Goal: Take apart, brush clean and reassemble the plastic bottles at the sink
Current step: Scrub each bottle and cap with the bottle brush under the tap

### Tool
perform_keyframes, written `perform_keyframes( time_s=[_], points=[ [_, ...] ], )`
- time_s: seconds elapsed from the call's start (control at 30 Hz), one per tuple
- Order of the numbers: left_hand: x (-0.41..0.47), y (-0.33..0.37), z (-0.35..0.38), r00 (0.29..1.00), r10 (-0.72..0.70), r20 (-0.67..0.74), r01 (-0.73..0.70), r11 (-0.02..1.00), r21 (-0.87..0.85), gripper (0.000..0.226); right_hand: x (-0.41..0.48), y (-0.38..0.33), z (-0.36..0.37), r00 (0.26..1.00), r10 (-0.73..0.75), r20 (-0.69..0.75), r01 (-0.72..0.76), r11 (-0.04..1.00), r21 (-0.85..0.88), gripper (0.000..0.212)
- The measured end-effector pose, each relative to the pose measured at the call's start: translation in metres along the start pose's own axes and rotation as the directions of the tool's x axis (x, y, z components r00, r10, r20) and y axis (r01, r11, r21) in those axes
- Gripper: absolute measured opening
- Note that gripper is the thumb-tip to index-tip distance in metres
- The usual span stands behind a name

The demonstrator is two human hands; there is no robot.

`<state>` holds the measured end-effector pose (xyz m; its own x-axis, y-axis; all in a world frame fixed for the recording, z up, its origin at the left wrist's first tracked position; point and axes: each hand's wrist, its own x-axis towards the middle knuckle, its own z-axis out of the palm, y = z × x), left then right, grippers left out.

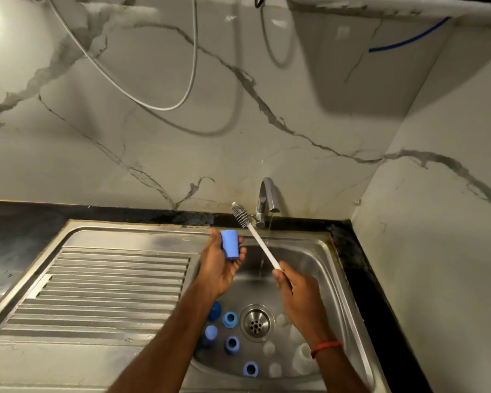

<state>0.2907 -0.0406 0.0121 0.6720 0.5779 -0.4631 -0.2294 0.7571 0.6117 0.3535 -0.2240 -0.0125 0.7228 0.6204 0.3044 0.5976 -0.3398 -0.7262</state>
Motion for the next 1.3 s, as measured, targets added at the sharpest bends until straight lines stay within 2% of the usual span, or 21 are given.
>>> perform_keyframes(
  time_s=[0.17, 0.27, 0.37, 0.43, 0.53, 0.63, 0.77, 0.9, 0.97, 1.17, 1.3],
  points=[
    [-0.004, 0.005, 0.003, 0.995, 0.05, -0.082, -0.051, 0.999, -0.016, 0.043, 0.005, -0.006, 0.008, 0.998, -0.055, 0.044, 0.06, 0.991, -0.118, 0.012],
    [-0.001, 0.02, 0.0, 0.989, 0.08, -0.127, -0.092, 0.992, -0.083, 0.044, -0.002, -0.007, 0.006, 0.991, -0.056, 0.121, 0.063, 0.997, -0.053, 0.014],
    [0.0, 0.033, -0.007, 0.983, 0.11, -0.146, -0.119, 0.991, -0.054, 0.046, -0.01, -0.007, -0.002, 0.973, -0.052, 0.226, 0.045, 0.998, 0.039, 0.024],
    [-0.002, 0.028, -0.009, 0.98, 0.128, -0.153, -0.128, 0.992, 0.008, 0.046, -0.009, -0.01, -0.005, 0.968, -0.004, 0.251, -0.006, 0.999, 0.039, 0.025],
    [-0.005, 0.009, -0.004, 0.974, 0.177, -0.142, -0.159, 0.979, 0.127, 0.044, 0.0, -0.024, 0.0, 0.979, 0.027, 0.203, -0.02, 0.999, -0.04, 0.019],
    [-0.01, 0.013, 0.004, 0.975, 0.204, -0.082, -0.195, 0.975, 0.108, 0.044, 0.0, -0.039, 0.004, 0.985, 0.011, 0.171, -0.005, 0.999, -0.038, 0.02],
    [-0.01, 0.031, -0.008, 0.974, 0.191, -0.121, -0.192, 0.981, 0.004, 0.047, -0.019, -0.026, -0.007, 0.97, -0.019, 0.242, 0.02, 1.0, -0.004, 0.02],
    [-0.018, 0.012, -0.001, 0.977, 0.204, -0.068, -0.198, 0.976, 0.088, 0.046, -0.014, -0.03, -0.003, 0.989, 0.021, 0.145, -0.008, 0.996, -0.092, 0.023],
    [-0.022, 0.006, 0.007, 0.974, 0.217, -0.069, -0.213, 0.975, 0.059, 0.041, -0.008, -0.041, 0.0, 0.991, 0.034, 0.127, -0.023, 0.996, -0.088, 0.021],
    [-0.019, 0.033, -0.005, 0.966, 0.22, -0.136, -0.229, 0.972, -0.057, 0.045, -0.027, -0.037, -0.012, 0.964, 0.013, 0.267, -0.018, 1.0, 0.018, 0.023],
    [-0.021, 0.011, -0.004, 0.964, 0.262, -0.054, -0.261, 0.965, 0.023, 0.044, -0.019, -0.041, -0.006, 0.985, 0.043, 0.166, -0.027, 0.995, -0.1, 0.023]
  ],
)
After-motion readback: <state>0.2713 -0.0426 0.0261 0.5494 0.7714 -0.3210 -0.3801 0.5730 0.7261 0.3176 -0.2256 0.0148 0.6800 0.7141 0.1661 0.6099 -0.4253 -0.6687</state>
